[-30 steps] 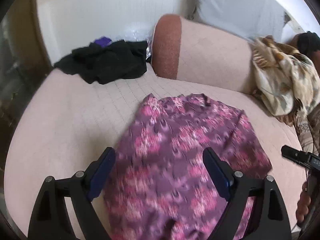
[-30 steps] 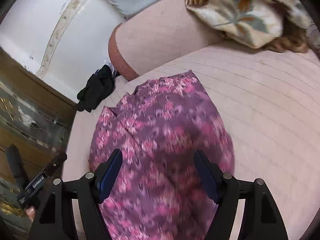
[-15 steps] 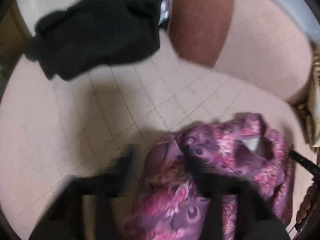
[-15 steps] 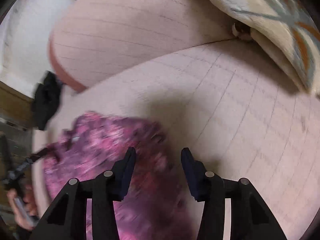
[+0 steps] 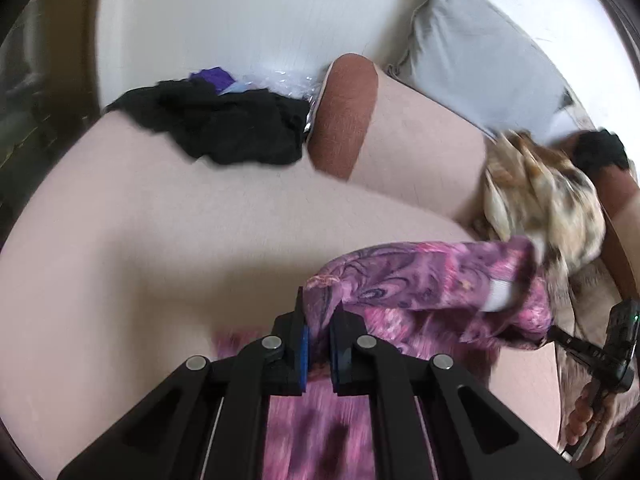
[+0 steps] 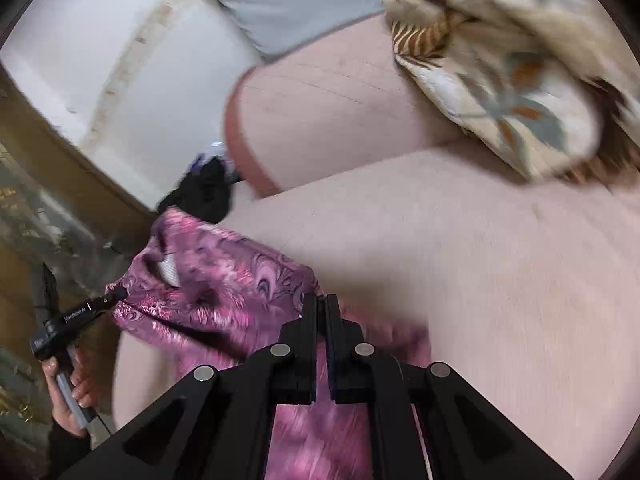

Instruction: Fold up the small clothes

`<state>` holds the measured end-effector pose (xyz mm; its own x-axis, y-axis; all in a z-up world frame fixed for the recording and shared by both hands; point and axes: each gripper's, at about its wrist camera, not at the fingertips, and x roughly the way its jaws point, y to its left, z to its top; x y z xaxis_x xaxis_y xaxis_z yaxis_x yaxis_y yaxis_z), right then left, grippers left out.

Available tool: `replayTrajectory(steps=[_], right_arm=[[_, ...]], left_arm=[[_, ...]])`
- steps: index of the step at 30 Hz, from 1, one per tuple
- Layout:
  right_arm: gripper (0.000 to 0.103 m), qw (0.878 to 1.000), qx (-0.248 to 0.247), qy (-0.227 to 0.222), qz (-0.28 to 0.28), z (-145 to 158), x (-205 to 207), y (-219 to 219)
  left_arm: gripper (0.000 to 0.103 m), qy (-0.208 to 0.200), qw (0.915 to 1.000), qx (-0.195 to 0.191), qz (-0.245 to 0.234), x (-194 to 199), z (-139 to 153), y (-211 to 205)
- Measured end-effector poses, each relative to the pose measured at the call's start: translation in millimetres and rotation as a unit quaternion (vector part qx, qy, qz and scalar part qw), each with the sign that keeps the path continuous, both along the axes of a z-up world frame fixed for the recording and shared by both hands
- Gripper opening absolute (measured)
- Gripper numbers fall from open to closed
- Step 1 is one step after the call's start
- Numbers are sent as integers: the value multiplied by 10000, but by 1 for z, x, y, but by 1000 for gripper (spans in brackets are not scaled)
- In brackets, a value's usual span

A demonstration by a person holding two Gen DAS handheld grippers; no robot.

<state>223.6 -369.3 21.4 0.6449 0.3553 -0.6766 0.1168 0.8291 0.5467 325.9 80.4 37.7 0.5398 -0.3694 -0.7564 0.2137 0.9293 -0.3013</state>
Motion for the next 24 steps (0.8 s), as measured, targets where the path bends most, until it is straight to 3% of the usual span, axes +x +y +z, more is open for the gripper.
replayTrajectory(steps=[4, 8, 10, 13, 15, 16, 21, 24], right_arm=[[4, 9988, 428, 11, -240, -21, -115, 22], [5, 9954, 407, 744, -448, -77, -161, 53], [6, 9961, 218, 792, -330, -84, -166, 62], [11, 9985, 18, 326, -435, -63, -179, 65], [57, 9983, 142, 141, -543, -55, -191, 64], [63, 9978, 244, 52, -614, -55, -201, 64], [66, 9911, 1138, 435, -527, -84, -222, 71], [66, 9914, 1093, 592, -413, -91, -217, 79]], left_arm=[[8, 227, 9994, 30, 266, -99, -53, 45], [10, 1234, 9905, -298, 525, -140, -110, 60], [17, 911, 9943, -277, 483, -152, -98, 61], [48, 490, 9964, -447, 526, -172, -78, 71], [51, 482, 9942, -720, 640, -185, -76, 79], [51, 535, 9925, -858, 683, -191, -78, 83], [51, 610, 9888, -1216, 614, -199, -80, 79], [51, 498, 9910, -1149, 469, -203, -74, 66]])
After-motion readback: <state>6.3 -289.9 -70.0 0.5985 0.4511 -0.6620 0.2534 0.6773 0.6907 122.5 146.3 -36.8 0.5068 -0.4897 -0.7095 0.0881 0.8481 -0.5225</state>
